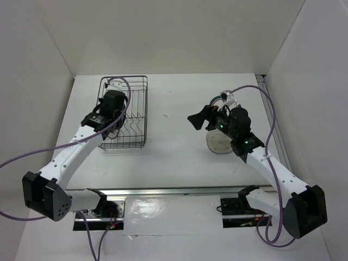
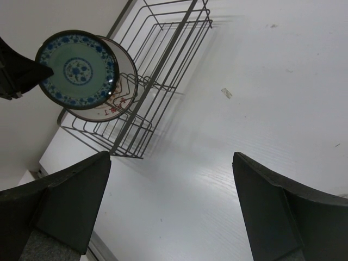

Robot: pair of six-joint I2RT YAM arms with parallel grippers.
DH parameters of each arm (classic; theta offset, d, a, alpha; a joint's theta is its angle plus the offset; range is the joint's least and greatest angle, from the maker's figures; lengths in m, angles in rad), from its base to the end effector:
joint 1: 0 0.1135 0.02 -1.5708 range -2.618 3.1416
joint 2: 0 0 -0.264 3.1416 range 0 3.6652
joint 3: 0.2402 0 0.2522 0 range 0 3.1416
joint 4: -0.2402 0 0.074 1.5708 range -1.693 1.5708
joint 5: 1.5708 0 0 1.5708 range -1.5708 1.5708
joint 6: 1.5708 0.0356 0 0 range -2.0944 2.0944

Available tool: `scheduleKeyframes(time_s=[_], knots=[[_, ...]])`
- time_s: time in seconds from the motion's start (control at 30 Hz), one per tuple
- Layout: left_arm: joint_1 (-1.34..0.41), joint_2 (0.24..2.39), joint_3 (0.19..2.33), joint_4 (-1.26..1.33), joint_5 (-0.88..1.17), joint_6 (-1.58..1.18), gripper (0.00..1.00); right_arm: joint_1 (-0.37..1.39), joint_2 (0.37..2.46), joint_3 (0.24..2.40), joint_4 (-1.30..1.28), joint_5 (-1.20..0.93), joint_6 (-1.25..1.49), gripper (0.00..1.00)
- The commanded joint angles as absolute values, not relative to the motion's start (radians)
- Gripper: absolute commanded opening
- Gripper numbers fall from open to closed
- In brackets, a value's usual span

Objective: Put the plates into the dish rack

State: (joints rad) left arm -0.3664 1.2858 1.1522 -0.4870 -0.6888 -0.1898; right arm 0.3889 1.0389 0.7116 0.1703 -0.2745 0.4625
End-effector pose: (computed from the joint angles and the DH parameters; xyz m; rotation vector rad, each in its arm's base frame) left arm 0.2687 -0.0789 0.3347 -0.1938 2.0525 0.4130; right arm 0.2224 0.1016 0.3022 -0.1450 1.7948 0.8557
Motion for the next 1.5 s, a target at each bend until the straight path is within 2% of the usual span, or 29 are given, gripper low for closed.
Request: scheduleKeyframes(time_s=[0.0, 0.23, 0.6, 0.63, 0.7, 0.8, 0.9, 1.0, 1.03, 1.13, 1.2, 1.23, 1.37, 1.47], knots=[[-0.365, 1.232, 1.166, -0.445, -0.703, -0.204, 0.0, 0.382, 1.046, 0.71, 0.202, -0.299, 0.457, 1.0], [-0.365, 1.305, 1.177, -0.446, -0.793, -0.235, 0.0, 0.382, 1.055, 0.719, 0.202, -0.308, 0.457, 1.0], [-0.365, 1.42, 1.186, -0.443, -0.775, -0.244, 0.01, 0.373, 1.045, 0.719, 0.202, -0.308, 0.448, 1.0], [-0.365, 1.43, 1.186, -0.443, -0.766, -0.244, 0.09, 0.373, 1.045, 0.719, 0.202, -0.308, 0.448, 1.0], [-0.365, 1.43, 1.186, -0.443, -0.765, -0.253, 0.35, 0.373, 1.045, 0.719, 0.202, -0.299, 0.448, 1.0], [-0.365, 1.419, 1.186, -0.443, -0.753, -0.253, 0.57, 0.373, 1.045, 0.719, 0.192, -0.252, 0.448, 1.0], [-0.365, 1.391, 1.186, -0.443, -0.733, -0.262, 0.61, 0.364, 1.045, 0.719, 0.131, -0.125, 0.448, 1.0], [-0.365, 1.335, 1.186, -0.443, -0.686, -0.272, 0.9, 0.325, 1.025, 0.719, 0.091, -0.071, 0.437, 1.0], [-0.365, 1.315, 1.186, -0.443, -0.674, -0.284, 1.0, 0.302, 1.013, 0.719, 0.068, 0.007, 0.437, 1.0], [-0.365, 1.234, 1.177, -0.434, -0.56, -0.295, 1.0, 0.218, 1.023, 0.752, 0.0, 0.174, 0.449, 1.0], [-0.365, 1.188, 1.146, -0.391, -0.479, -0.295, 1.0, 0.123, 1.063, 0.761, 0.0, 0.16, 0.495, 1.0], [-0.365, 1.143, 1.137, -0.377, -0.456, -0.295, 1.0, -0.009, 1.08, 0.761, 0.02, 0.061, 0.506, 1.0], [-0.365, 1.126, 1.15, -0.377, -0.373, -0.295, 1.0, -0.272, 1.231, 0.716, 0.124, -0.185, 0.572, 1.0], [-0.365, 1.126, 1.17, -0.387, -0.292, -0.295, 1.0, -0.324, 1.342, 0.706, 0.196, -0.259, 0.595, 1.0]])
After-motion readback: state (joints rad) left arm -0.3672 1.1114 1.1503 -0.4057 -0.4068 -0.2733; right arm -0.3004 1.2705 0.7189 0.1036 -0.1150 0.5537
